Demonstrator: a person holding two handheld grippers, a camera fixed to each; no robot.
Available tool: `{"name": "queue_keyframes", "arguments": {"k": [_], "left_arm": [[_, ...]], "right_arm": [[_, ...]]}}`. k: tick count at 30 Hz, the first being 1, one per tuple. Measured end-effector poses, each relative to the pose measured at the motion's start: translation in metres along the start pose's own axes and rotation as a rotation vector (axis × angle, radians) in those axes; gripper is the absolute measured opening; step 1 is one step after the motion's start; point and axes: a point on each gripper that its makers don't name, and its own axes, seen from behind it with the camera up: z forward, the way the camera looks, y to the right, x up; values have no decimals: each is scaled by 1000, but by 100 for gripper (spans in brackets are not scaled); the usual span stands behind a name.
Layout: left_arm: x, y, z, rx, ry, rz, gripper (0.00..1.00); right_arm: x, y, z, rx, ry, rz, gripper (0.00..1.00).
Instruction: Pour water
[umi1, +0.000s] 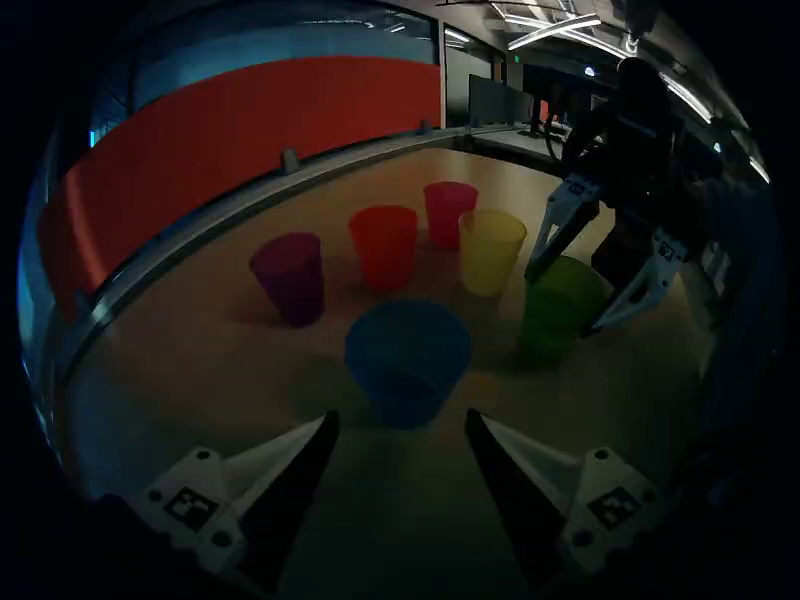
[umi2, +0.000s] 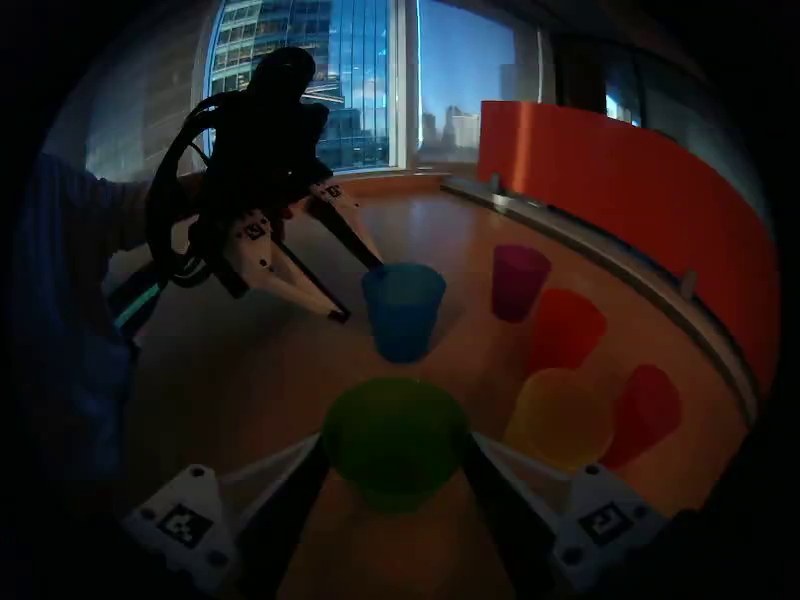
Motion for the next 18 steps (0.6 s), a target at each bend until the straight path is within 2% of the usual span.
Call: {"name": "queue_keyframes", "arguments": {"k": [7, 11, 18], "left_arm": [[0, 3, 1, 3, -1, 9, 94], [1, 3, -1, 12, 0, 14, 94], [-2, 5, -8, 20, 2, -1, 94]], "right_arm": [[-5, -2, -3, -7, -6, -12, 93], [-8, 0, -4, -16, -10, -3, 100], [-16, 0, -15, -37, -12, 13, 100]]}}
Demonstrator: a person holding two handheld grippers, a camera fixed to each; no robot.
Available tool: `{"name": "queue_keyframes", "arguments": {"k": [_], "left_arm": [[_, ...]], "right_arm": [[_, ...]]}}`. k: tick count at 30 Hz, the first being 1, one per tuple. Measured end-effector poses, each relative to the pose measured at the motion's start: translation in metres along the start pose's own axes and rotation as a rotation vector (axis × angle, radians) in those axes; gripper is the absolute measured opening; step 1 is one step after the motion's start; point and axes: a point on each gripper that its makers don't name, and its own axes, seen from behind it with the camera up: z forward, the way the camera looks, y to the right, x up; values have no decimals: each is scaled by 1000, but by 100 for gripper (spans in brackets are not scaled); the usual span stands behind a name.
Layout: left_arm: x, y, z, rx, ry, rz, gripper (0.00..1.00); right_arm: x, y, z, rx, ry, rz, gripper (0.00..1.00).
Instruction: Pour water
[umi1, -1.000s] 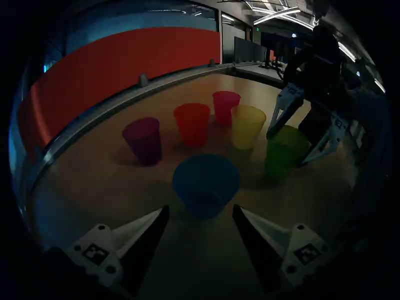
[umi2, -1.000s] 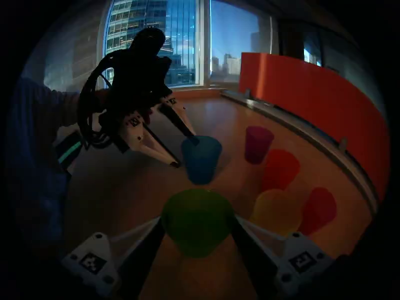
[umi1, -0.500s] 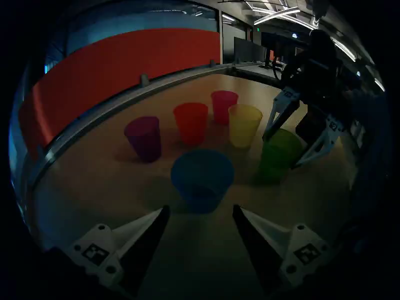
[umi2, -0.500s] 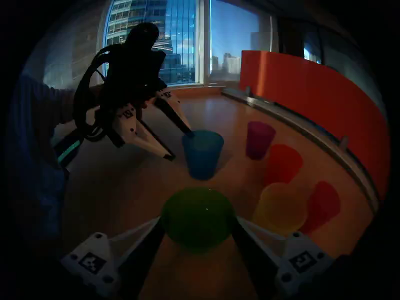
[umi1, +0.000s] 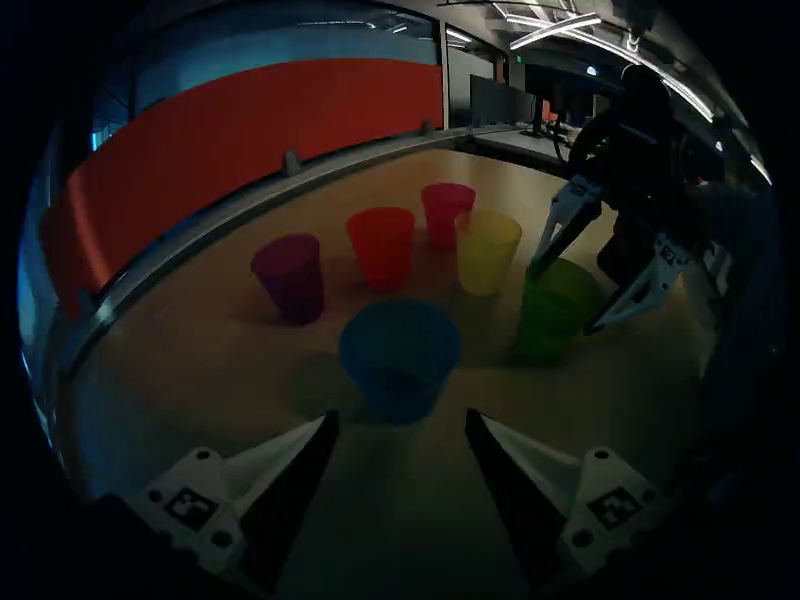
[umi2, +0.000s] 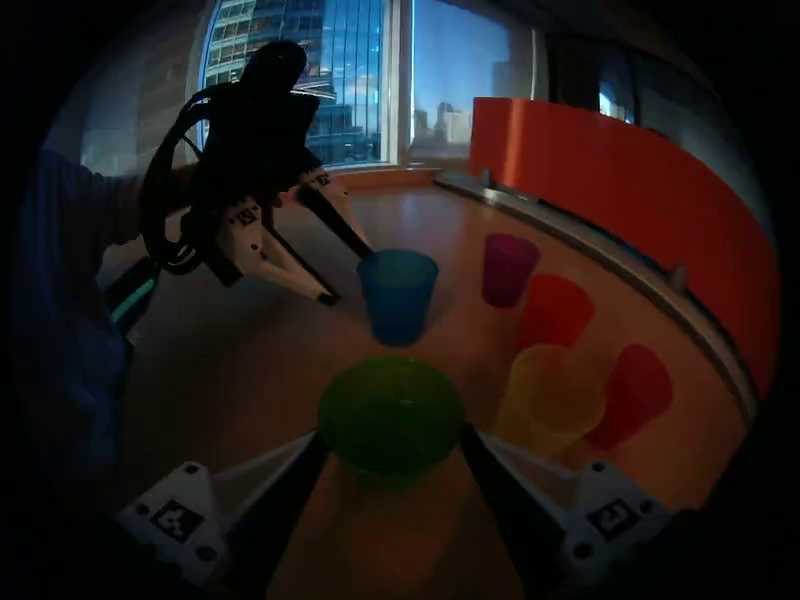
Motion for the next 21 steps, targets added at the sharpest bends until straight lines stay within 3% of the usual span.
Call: {"name": "queue_keyframes", "arguments": {"k": [11, 21], "left_arm": [[-9, -2, -20, 53, 22, -41, 94], [-7, -3, -45, 113, 77, -89, 94]], "right_arm": [[-20, 8, -38, -75, 12, 47, 100], [-23, 21, -73, -168, 66, 92, 100]]}}
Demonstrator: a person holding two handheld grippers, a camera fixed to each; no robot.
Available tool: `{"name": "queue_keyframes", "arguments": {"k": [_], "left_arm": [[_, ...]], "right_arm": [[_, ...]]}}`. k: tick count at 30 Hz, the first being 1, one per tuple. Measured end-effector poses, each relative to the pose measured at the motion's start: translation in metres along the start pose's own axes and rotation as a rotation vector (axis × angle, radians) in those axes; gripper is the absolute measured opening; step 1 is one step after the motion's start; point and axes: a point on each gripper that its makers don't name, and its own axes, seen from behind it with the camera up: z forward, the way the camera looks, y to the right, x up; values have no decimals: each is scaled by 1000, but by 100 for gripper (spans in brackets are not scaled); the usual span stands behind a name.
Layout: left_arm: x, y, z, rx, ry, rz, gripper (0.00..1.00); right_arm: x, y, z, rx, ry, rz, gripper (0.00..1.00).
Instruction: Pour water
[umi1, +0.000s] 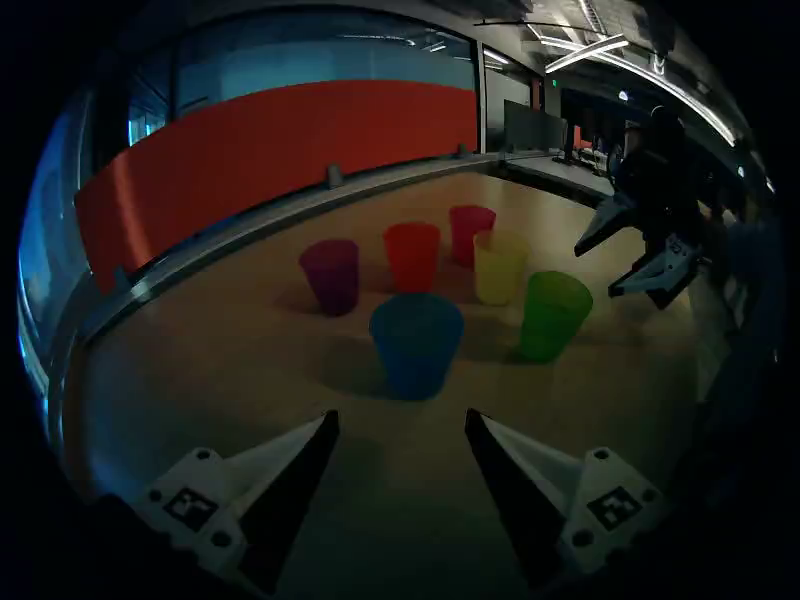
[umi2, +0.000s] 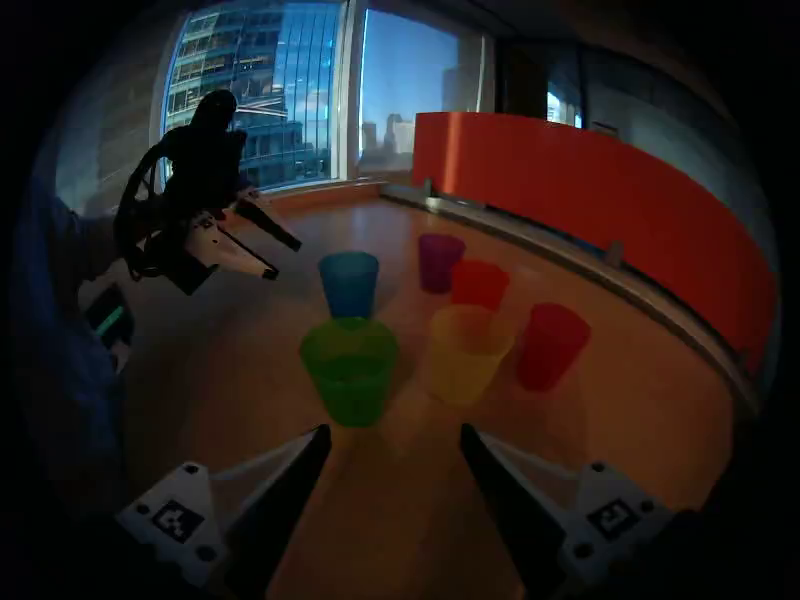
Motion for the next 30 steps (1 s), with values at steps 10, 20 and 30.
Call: {"name": "queue_keyframes", "arguments": {"k": [10, 20, 30], "left_arm": [[14, -12, -21, 116, 123, -60, 94], [39, -32, -47, 259, 279, -114, 94], [62, -49, -76, 392, 419, -144, 94]], "right_arm": [[21, 29, -31, -144, 129, 84, 100], [55, 68, -68, -324, 285, 124, 100], [74, 104, -90, -512, 404, 140, 100]]}}
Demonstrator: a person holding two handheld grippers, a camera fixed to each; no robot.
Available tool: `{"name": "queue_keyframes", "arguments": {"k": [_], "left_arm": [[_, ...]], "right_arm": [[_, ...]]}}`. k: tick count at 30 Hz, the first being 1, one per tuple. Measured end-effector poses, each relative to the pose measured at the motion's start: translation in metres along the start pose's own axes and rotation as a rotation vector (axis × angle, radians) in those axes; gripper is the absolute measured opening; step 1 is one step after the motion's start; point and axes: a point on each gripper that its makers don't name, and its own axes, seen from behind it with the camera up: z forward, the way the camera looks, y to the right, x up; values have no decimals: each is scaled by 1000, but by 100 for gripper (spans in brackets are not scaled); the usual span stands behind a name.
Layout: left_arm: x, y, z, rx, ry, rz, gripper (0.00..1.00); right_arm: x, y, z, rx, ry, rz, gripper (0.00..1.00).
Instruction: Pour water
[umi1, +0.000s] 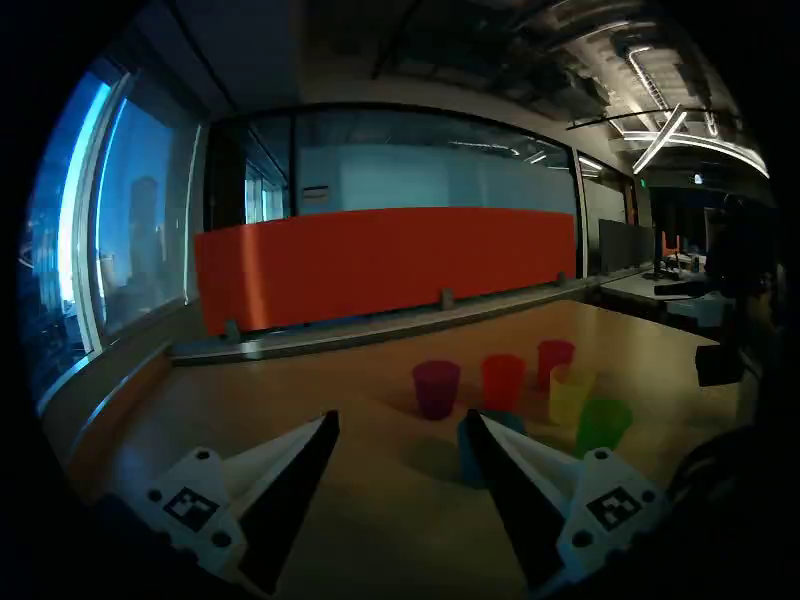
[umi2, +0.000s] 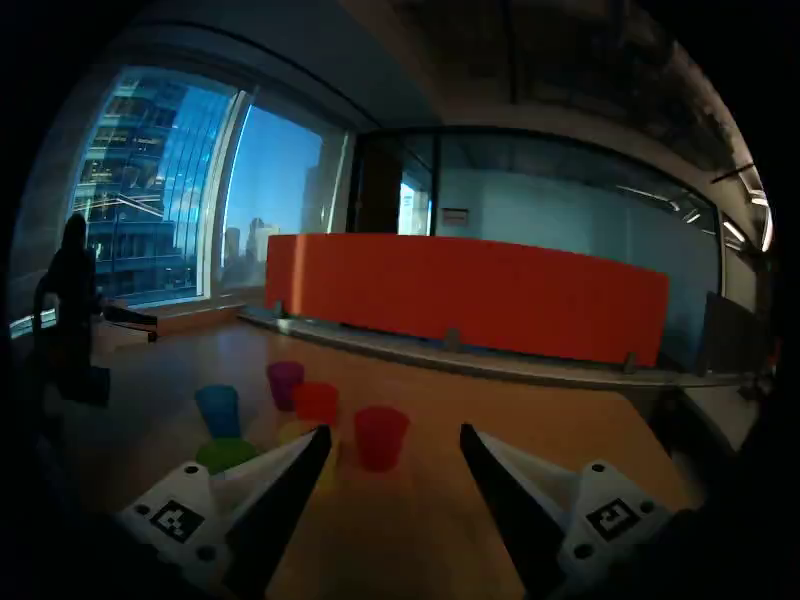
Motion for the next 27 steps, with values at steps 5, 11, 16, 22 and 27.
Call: {"name": "queue_keyframes", "arguments": {"k": [5, 11, 16, 22, 27], "left_arm": [[13, -5, -4, 55, 62, -18, 94], [29, -10, -7, 116, 140, -36, 93], [39, -19, -12, 191, 188, -42, 93], [45, -28, -14, 242, 202, -73, 94], [43, -36, -12, 273, 209, -89, 93]], "right_arm": [[9, 13, 3, -89, 65, 23, 100], [15, 26, 4, -176, 116, 47, 100], [29, 37, 1, -247, 174, 82, 100], [38, 42, -1, -302, 202, 92, 100], [38, 40, -1, -335, 204, 88, 100]]}}
